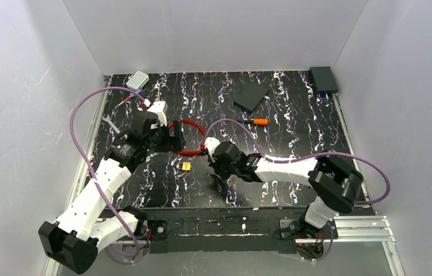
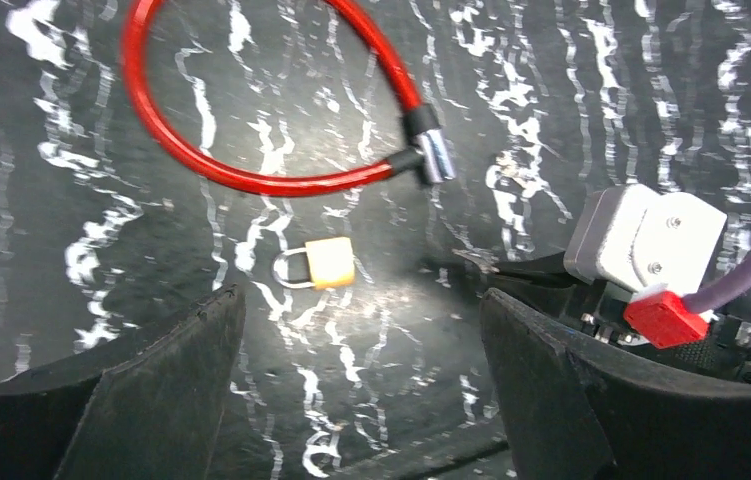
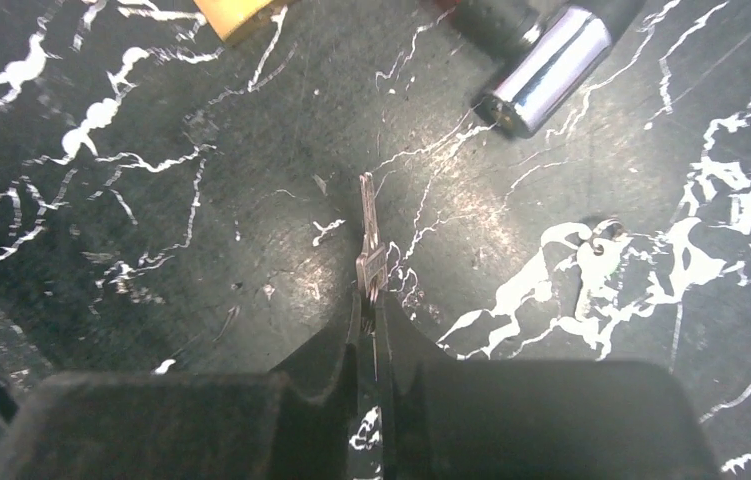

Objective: Unlock with the key

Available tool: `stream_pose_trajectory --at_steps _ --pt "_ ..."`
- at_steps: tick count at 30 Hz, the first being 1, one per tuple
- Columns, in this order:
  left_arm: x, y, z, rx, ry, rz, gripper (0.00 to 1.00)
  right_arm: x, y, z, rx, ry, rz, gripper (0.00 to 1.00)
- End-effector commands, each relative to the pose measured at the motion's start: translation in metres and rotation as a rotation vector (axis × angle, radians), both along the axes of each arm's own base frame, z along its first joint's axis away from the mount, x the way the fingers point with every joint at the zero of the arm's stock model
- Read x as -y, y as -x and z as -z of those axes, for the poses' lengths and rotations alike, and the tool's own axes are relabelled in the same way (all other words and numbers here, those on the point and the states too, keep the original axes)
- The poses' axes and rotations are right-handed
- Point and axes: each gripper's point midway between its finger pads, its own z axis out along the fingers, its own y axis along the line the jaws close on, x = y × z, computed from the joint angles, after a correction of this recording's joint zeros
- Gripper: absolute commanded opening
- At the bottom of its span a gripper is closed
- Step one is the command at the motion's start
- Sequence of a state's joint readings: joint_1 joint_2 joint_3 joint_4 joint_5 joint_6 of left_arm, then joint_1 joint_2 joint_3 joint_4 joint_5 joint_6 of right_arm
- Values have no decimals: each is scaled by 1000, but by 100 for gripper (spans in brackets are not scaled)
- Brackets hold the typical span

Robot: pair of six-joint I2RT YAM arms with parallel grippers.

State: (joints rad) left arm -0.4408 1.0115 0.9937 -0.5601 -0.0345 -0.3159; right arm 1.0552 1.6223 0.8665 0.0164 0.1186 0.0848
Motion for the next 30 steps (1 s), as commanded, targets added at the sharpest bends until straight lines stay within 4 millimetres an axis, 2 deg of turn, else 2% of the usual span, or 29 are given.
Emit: stream_pose_trajectory --at_steps 1,6,12,22,28,30 --pt "33 18 -1 -109 254 -23 84 -1 -5 -42 75 -96 50 1" --pt "51 25 2 -208 413 -79 81 4 -5 -70 115 -170 73 1" --pt "73 27 3 -319 567 -112 77 11 -4 -92 141 -231 101 1" --pt "102 15 14 -450 834 -208 57 10 2 -135 193 -321 104 1" --pt "109 9 13 -462 906 -230 57 4 6 -138 213 -297 85 1" --pt "113 9 10 -471 909 -216 54 1 8 -138 217 -295 84 1"
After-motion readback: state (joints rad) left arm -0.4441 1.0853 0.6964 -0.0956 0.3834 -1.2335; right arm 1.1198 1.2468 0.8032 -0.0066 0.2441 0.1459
